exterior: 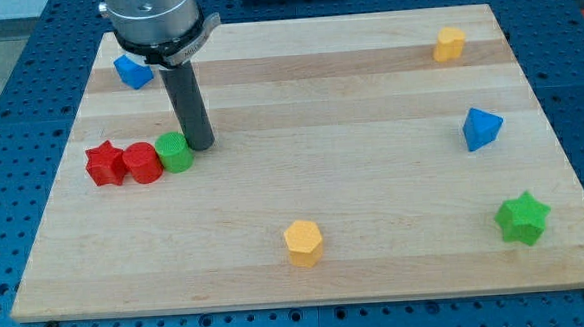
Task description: Move your arm towards the green star
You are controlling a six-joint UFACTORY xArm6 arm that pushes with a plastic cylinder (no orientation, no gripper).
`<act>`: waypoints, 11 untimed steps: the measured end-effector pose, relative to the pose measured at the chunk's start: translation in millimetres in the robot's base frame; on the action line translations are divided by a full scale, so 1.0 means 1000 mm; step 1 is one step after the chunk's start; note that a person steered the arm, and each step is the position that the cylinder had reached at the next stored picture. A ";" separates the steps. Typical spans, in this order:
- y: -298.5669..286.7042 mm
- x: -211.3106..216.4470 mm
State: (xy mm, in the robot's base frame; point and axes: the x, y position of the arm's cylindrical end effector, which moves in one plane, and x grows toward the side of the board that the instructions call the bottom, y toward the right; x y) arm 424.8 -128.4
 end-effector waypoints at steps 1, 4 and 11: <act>0.000 0.002; 0.004 0.007; 0.265 0.142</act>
